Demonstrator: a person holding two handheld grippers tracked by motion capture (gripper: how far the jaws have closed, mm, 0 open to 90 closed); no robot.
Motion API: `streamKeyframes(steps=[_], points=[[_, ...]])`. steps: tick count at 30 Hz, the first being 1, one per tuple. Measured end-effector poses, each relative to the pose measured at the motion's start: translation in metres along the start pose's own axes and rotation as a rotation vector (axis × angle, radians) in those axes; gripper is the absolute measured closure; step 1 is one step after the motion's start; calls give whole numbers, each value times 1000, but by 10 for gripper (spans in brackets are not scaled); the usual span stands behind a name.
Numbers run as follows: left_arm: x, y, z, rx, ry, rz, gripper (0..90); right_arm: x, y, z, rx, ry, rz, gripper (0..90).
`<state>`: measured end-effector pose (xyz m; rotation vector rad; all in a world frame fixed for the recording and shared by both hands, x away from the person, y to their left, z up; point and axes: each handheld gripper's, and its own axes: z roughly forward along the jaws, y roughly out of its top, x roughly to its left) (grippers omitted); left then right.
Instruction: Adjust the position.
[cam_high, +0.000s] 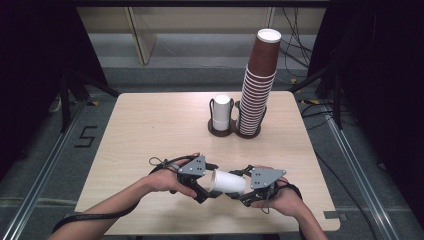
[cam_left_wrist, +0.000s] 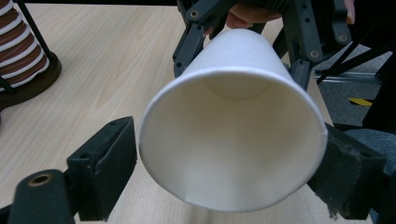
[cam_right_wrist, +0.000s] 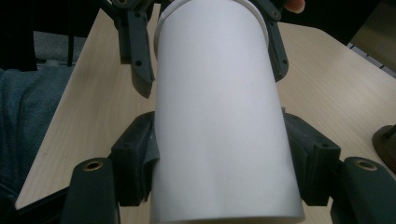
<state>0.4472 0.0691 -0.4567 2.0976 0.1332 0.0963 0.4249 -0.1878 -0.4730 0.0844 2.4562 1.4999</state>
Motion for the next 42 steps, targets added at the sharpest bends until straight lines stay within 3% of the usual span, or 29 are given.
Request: streamKeyframes(steps=[3,6,19,25,30,31,35,38,42], points=[[0,0,0,6,-2,-6,192,1,0,0,-2,-4,18,353],[1,1,-2,16,-5,13,210,0,1,1,-10,0,-2,353],[-1,2,-3,15,-9,43,243,0,0,2,-15,13,20,354],[-1,3,-4,37,-8,34,246,-1,0,2,-14,18,28,351],[-3,5,-4,48,-6,49,250,0,0,3,-20,15,24,346],[-2,5,-5,70,-12,61,249,-1,0,3,-18,13,23,345],[-3,6,-4,66,-2,57,250,0,1,4,-8,14,30,336],[-5,7,-4,83,4,63,253,2,3,5,12,9,64,314],[-5,8,-4,103,14,79,255,3,4,7,24,2,73,286]])
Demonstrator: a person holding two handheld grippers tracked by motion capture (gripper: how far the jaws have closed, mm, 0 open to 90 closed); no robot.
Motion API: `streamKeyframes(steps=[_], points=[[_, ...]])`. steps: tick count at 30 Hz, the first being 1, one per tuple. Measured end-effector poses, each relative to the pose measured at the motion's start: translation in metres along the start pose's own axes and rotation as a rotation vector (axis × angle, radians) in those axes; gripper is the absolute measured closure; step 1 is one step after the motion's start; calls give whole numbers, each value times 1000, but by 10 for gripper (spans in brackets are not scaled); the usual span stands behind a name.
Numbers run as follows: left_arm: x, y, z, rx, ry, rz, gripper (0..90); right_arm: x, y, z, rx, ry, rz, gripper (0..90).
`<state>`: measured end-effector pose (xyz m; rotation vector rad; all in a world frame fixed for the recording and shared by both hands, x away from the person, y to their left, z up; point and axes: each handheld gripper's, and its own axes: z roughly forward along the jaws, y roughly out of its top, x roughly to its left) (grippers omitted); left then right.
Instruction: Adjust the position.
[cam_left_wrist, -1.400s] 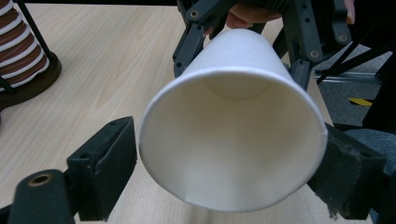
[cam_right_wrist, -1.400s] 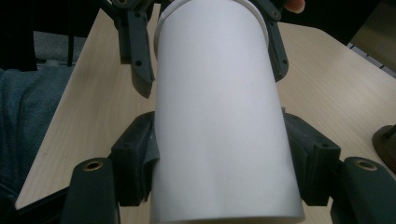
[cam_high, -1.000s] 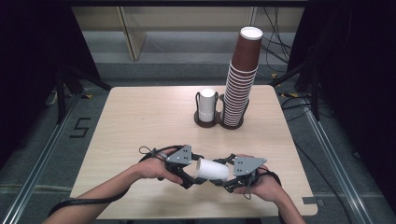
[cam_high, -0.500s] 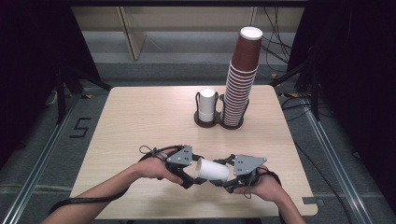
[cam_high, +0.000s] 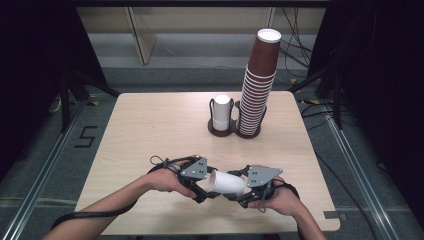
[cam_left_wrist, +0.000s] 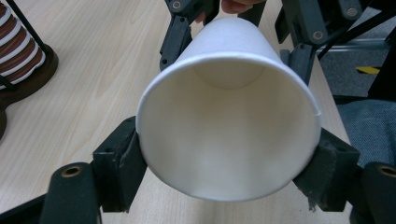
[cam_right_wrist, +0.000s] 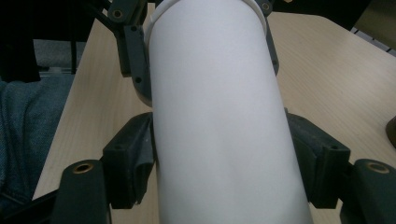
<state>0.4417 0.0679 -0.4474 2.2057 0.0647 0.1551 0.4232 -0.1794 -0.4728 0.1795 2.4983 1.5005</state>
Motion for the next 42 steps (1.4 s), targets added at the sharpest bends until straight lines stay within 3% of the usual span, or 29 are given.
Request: streamKeyframes(steps=[6,9,10,13,19,22,23,25,26,28,30,34,38,42], points=[[1,3,-3,43,26,17,258,3,3,3,37,-16,23,155],[2,3,-4,47,39,27,258,1,3,4,48,-29,12,139],[2,4,-6,48,43,29,259,3,3,4,58,-34,42,109],[3,5,-7,57,47,42,261,2,3,4,59,-42,40,91],[4,9,-13,121,60,93,262,1,4,2,80,-69,46,37],[7,11,-17,152,76,113,262,0,3,0,82,-78,45,32],[8,12,-18,163,77,118,262,1,2,-2,93,-85,77,32],[9,13,-21,185,86,128,262,-2,1,-3,94,-98,47,36],[11,14,-23,205,89,142,262,-2,1,-4,99,-103,58,39],[11,15,-25,202,101,126,263,-3,0,-5,102,-108,72,46],[14,18,-28,249,91,154,263,-4,1,-6,99,-124,58,63],[15,21,-32,269,111,150,262,-5,2,-8,102,-125,65,88],[17,25,-35,310,116,173,262,-6,4,-9,104,-140,49,98],[20,29,-38,346,113,180,263,-5,3,-9,114,-148,83,108]])
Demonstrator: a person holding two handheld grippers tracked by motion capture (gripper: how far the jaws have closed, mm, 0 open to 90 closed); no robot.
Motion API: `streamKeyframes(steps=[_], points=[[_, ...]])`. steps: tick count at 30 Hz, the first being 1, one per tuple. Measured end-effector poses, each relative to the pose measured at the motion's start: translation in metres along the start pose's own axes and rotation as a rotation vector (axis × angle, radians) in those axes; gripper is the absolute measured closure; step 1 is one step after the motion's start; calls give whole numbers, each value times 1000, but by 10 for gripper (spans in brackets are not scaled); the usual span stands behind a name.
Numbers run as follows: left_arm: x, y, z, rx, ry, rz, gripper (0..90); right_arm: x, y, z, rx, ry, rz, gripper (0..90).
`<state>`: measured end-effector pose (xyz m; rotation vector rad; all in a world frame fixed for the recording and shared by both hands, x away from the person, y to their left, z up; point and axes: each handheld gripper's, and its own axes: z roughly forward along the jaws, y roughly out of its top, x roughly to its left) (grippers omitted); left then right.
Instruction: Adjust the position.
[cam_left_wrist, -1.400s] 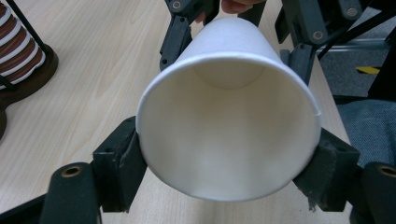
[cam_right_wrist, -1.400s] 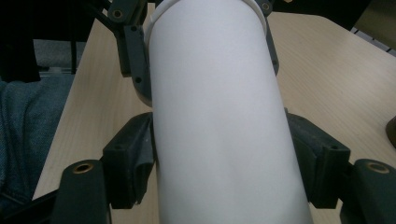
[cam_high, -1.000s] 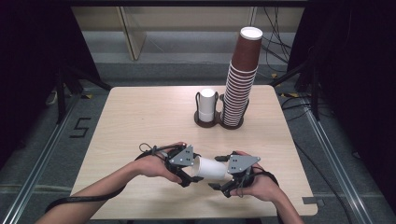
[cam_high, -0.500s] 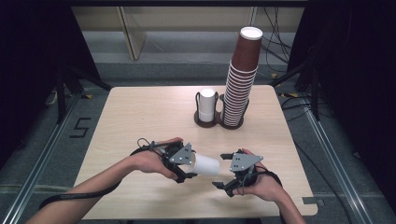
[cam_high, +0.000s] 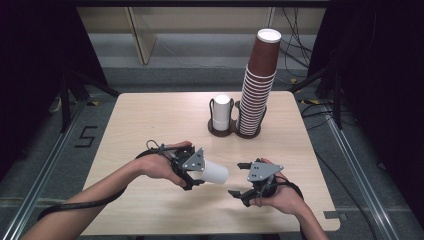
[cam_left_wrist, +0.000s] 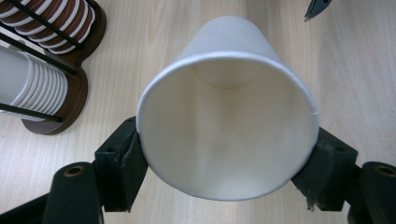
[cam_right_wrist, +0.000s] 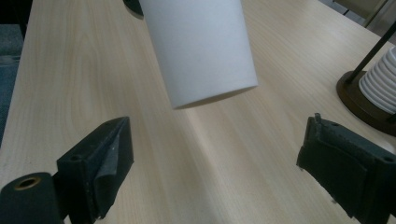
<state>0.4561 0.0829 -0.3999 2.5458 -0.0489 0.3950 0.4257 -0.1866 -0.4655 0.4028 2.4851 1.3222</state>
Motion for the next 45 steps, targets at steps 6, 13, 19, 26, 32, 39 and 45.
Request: streamKeyframes(steps=[6,13,19,26,32,39,45], points=[[3,2,-2,33,-6,6,266,-2,-1,0,4,-15,-23,129],[8,8,-6,105,-18,37,266,-2,8,3,37,-10,-40,145],[10,15,-9,169,-32,85,267,-1,26,9,25,2,-59,153],[9,17,0,229,-55,105,267,6,36,23,38,21,-75,174],[8,25,3,255,-63,139,267,7,42,38,67,13,-90,203],[7,32,5,284,-65,177,267,8,44,49,87,32,-95,232],[9,37,3,285,-55,226,268,9,42,55,80,23,-78,263]])
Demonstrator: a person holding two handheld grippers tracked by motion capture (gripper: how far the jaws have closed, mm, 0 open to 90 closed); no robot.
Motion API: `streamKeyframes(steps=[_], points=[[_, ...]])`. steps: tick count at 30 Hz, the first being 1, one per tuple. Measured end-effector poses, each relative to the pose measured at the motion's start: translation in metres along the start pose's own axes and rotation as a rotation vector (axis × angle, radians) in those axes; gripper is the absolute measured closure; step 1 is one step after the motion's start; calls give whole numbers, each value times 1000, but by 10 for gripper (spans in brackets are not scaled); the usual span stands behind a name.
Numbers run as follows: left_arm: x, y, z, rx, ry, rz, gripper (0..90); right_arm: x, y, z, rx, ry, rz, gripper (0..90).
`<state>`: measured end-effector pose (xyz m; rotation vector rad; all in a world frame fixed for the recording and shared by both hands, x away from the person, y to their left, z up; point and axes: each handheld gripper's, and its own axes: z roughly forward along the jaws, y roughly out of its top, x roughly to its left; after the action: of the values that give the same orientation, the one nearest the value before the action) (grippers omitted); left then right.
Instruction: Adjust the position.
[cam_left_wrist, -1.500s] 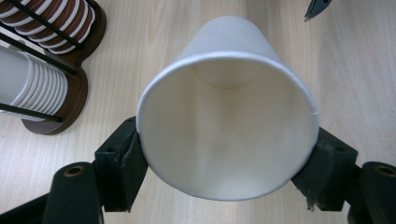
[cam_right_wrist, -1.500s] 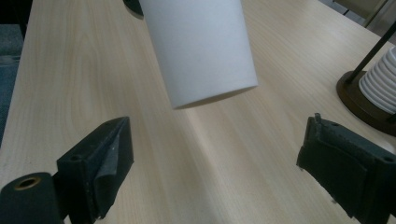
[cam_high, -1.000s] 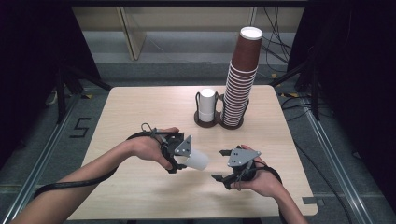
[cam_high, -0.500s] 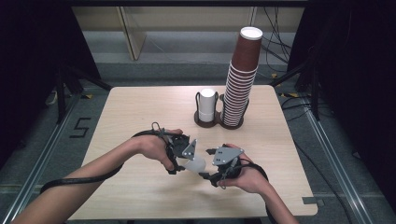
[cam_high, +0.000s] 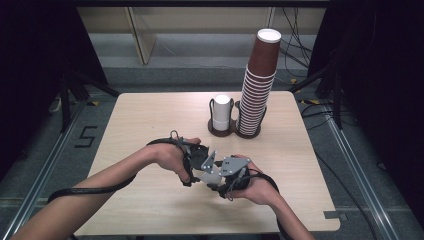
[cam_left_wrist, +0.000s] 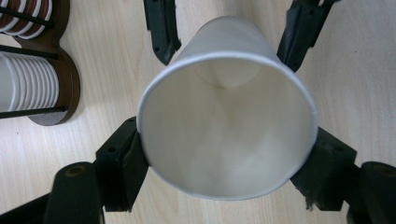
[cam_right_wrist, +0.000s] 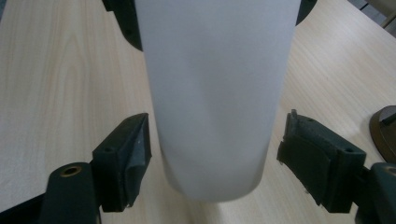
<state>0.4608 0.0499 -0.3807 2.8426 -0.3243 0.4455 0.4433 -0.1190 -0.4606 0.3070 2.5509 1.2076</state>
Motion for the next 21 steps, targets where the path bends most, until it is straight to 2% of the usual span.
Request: streamKeyframes(steps=[1,2,4,8,10,13,14,15,16,17,18,19,20,21], points=[[-2,1,0,-11,1,-14,270,0,1,1,-3,2,-1,270],[-2,1,0,-11,1,-14,271,-1,1,1,-13,-7,-16,273],[-3,2,-1,-11,-3,-17,271,0,1,2,-11,12,-3,275],[-3,3,-1,-22,-3,-20,271,1,1,2,-16,4,-17,312],[-3,4,-1,-19,0,-13,271,3,0,3,-20,8,2,344],[-3,3,1,-31,-3,-24,271,1,-1,3,-28,3,-26,351],[-4,2,1,-39,-4,-26,270,4,-2,2,-19,11,17,352],[-3,1,1,-46,-1,-20,266,2,-2,2,-31,9,-18,353],[-2,0,1,-58,1,-15,257,4,-3,1,-27,9,6,353],[-2,0,0,-69,-4,-14,210,2,-3,1,-50,-1,-38,351],[-1,-1,0,-82,0,-12,210,2,-3,1,-50,-1,-38,351],[-1,-3,-1,-111,16,-30,122,5,-3,-1,-47,-2,-23,351],[-1,-3,-1,-111,16,-30,104,5,-3,-1,-47,-2,-23,351],[-1,-5,-1,-131,15,-43,104,4,-4,-1,-53,-1,-35,351]])
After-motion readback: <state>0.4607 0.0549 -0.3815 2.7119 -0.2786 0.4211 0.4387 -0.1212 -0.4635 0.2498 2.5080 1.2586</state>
